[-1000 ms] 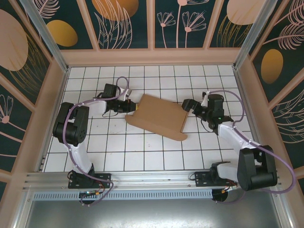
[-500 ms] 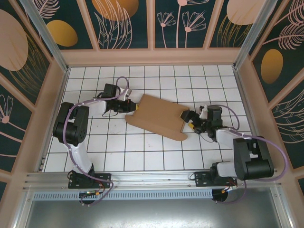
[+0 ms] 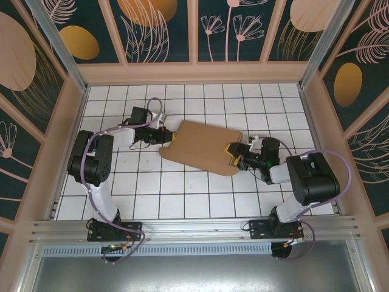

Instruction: Fold the paper box

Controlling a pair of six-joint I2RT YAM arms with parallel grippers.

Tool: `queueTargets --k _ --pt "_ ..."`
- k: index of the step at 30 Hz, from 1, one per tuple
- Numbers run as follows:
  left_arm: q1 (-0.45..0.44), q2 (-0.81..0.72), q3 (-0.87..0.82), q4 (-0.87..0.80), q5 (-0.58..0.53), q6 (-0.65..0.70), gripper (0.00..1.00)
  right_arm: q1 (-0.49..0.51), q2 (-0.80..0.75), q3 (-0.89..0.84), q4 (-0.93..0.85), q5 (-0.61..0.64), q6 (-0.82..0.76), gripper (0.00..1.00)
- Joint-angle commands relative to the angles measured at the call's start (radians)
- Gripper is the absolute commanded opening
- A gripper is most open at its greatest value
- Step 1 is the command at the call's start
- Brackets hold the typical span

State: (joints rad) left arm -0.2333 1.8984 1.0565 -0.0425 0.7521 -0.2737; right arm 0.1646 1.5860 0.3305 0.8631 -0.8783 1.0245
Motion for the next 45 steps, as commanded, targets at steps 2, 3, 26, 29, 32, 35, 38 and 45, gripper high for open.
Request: queueTargets --k 2,3,26,29,32,35,38,45 --pt "-0.01 0.038 -0.045 -0.105 -0.101 -0.002 0.15 0.016 -0.057 0.101 -0.275 0.111 -0.182 0.5" --pt "-0.008 0.021 -0.046 -0.103 -0.115 -0.008 0.19 0.016 -0.067 0.11 -0.297 0.12 -0.194 0.48" --pt "-0.267 -0.7 -0.392 0.463 -0.397 -0.954 0.88 0.079 -0.269 0.152 0.066 0.238 0.026 0.38" --pt "-0.274 -0.696 -0.397 0.554 -0.401 -1.024 0.88 0.113 -0.269 0.184 0.075 0.245 0.042 0.38" --pt "-0.275 -0.693 -0.385 0.565 -0.424 -1.03 0.87 0.144 -0.271 0.206 0.069 0.251 0.05 0.37" --pt "-0.276 -0.665 -0.372 0.577 -0.413 -1.028 0.87 0.167 -0.272 0.214 0.082 0.252 0.066 0.36" --pt "-0.276 -0.635 -0.378 0.624 -0.402 -1.04 0.85 0.186 -0.274 0.219 0.09 0.248 0.08 0.35" --pt "-0.275 -0.583 -0.383 0.73 -0.4 -1.038 0.85 0.217 -0.249 0.212 0.225 0.199 0.219 0.33"
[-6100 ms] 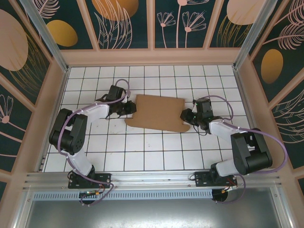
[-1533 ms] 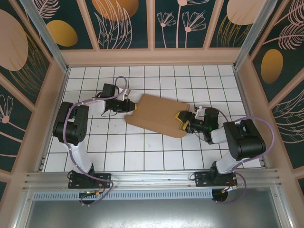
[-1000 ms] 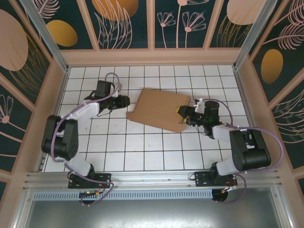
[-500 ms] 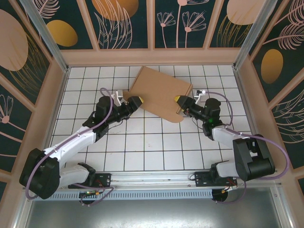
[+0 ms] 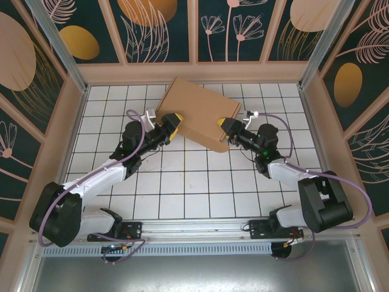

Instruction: Fold the paper box

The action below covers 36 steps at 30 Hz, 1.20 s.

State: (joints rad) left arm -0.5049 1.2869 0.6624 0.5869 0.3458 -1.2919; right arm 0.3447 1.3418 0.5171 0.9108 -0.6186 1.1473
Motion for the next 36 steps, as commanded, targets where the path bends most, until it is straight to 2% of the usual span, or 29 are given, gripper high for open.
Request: queueTargets --k 1,6,12,14,16,21,22,25,28,33,36 --pt "-0.004 0.038 0.016 0.11 0.008 -0.01 0.86 0.045 0.002 0.029 0.197 -0.07 0.115 0.33" --pt "-0.004 0.069 0.039 0.185 0.004 0.062 0.85 0.09 0.047 0.053 0.297 -0.121 0.228 0.33" --pt "-0.005 0.147 0.07 0.371 0.078 0.055 0.84 0.108 0.1 0.061 0.423 -0.18 0.355 0.32" --pt "-0.005 0.142 0.1 0.303 0.095 0.126 0.84 0.1 0.093 0.057 0.415 -0.175 0.359 0.29" --pt "-0.004 0.097 0.146 0.121 0.087 0.274 0.84 0.074 0.047 0.059 0.276 -0.162 0.304 0.25" --pt "-0.004 -0.041 0.291 -0.476 -0.083 0.786 0.8 -0.006 -0.081 0.193 -0.417 -0.086 -0.047 0.23" --pt "-0.004 -0.053 0.304 -0.561 -0.121 0.854 0.76 -0.021 -0.085 0.21 -0.484 -0.081 -0.08 0.23" --pt "-0.008 -0.097 0.362 -0.721 -0.19 1.028 0.7 -0.075 -0.085 0.208 -0.52 -0.114 -0.07 0.23" --pt "-0.054 -0.136 0.39 -0.787 -0.326 1.172 0.72 -0.098 -0.068 0.206 -0.518 -0.166 -0.057 0.23" --pt "-0.235 -0.132 0.382 -0.799 -0.611 1.508 0.74 -0.104 -0.062 0.21 -0.517 -0.223 -0.046 0.23" --pt "-0.316 -0.087 0.361 -0.8 -0.7 1.683 0.76 -0.105 -0.06 0.209 -0.51 -0.259 -0.034 0.24"
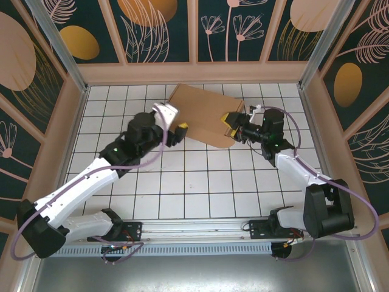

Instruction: Fold the paper box

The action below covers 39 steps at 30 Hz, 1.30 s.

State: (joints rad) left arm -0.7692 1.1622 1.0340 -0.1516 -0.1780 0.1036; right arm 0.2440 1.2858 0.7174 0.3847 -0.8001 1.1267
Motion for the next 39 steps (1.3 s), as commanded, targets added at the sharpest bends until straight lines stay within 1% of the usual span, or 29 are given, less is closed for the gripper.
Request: queueTargets --k 1,5,8,12,15,19,22,25,28,29,31,34,35,36,38,39 --pt "-0.063 0.049 -0.018 -0.06 -0.182 0.321 0.77 -0.003 -0.005 0.008 0.02 -0.089 -0.009 0.24" --pt "-0.091 0.077 -0.041 -0.05 -0.143 0.438 0.79 0.001 -0.013 0.006 0.034 -0.127 0.008 0.24" --pt "-0.1 0.105 -0.055 -0.008 -0.171 0.513 0.77 0.013 -0.021 0.008 0.056 -0.151 0.026 0.24" --pt "-0.104 0.114 -0.117 0.134 -0.211 0.637 0.74 0.042 -0.024 0.01 0.097 -0.195 0.048 0.24" --pt "-0.111 0.105 -0.167 0.219 -0.165 0.743 0.76 0.054 -0.014 0.01 0.135 -0.232 0.076 0.24" --pt "-0.123 0.148 -0.202 0.313 -0.245 0.865 0.77 0.06 -0.016 0.01 0.203 -0.259 0.136 0.24" --pt "-0.139 0.153 -0.277 0.517 -0.322 0.982 0.78 0.071 -0.013 0.003 0.273 -0.272 0.197 0.24" --pt "-0.157 0.175 -0.347 0.757 -0.407 1.132 0.76 0.08 -0.008 -0.015 0.335 -0.276 0.249 0.24" --pt "-0.171 0.199 -0.38 0.981 -0.464 1.276 0.69 0.085 0.0 -0.028 0.354 -0.28 0.267 0.25" --pt "-0.176 0.201 -0.384 1.023 -0.472 1.31 0.66 0.083 0.002 -0.03 0.353 -0.283 0.266 0.26" --pt "-0.186 0.188 -0.39 1.047 -0.469 1.339 0.58 0.077 0.005 -0.038 0.352 -0.282 0.271 0.28" --pt "-0.186 0.15 -0.388 0.971 -0.445 1.329 0.5 0.074 0.006 -0.046 0.372 -0.281 0.282 0.31" --pt "-0.186 0.142 -0.39 0.958 -0.443 1.329 0.48 0.075 0.006 -0.047 0.38 -0.283 0.277 0.34" --pt "-0.187 0.133 -0.389 0.94 -0.445 1.329 0.47 0.075 0.004 -0.044 0.375 -0.286 0.26 0.38" --pt "-0.192 0.113 -0.387 0.894 -0.452 1.328 0.46 0.067 -0.01 -0.035 0.291 -0.28 0.199 0.52" --pt "-0.196 0.101 -0.385 0.867 -0.455 1.325 0.45 0.062 -0.019 -0.035 0.268 -0.274 0.18 0.56"
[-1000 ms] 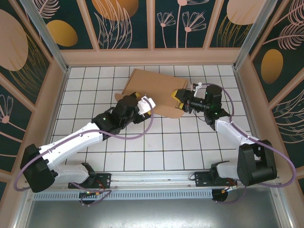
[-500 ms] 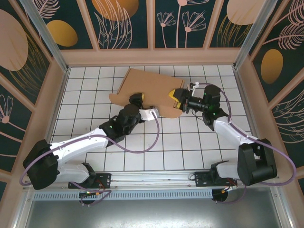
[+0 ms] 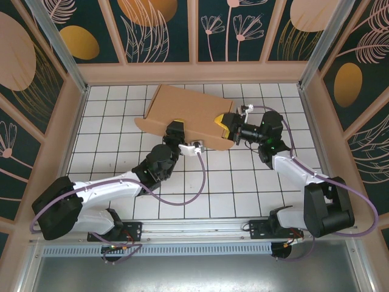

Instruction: Fold the paper box

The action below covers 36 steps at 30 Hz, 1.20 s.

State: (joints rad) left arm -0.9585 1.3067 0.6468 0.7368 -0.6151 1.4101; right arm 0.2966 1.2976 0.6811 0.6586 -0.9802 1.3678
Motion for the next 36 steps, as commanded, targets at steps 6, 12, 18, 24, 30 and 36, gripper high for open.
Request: queueTargets --k 6,12,18,24,30,36 --pt "-0.054 -0.126 0.093 -0.428 -0.033 -0.136 0.39 -0.128 -0.137 0.005 -0.283 -0.003 -0.241 0.89" --pt "-0.065 -0.056 0.441 -1.167 0.1 -0.588 0.42 -0.233 -0.256 0.057 -0.714 0.291 -0.569 0.85" --pt "-0.063 0.139 0.724 -1.633 0.357 -0.887 0.44 -0.227 -0.235 0.006 -0.775 0.351 -0.656 0.76" --pt "-0.064 0.271 0.804 -1.767 0.457 -0.949 0.43 -0.222 -0.211 -0.045 -0.779 0.419 -0.703 0.71" --pt "-0.065 0.362 0.852 -1.823 0.53 -0.948 0.51 -0.192 -0.13 -0.115 -0.686 0.379 -0.628 0.67" --pt "-0.057 0.46 0.896 -1.815 0.546 -0.924 0.57 -0.154 -0.081 -0.149 -0.631 0.359 -0.591 0.67"
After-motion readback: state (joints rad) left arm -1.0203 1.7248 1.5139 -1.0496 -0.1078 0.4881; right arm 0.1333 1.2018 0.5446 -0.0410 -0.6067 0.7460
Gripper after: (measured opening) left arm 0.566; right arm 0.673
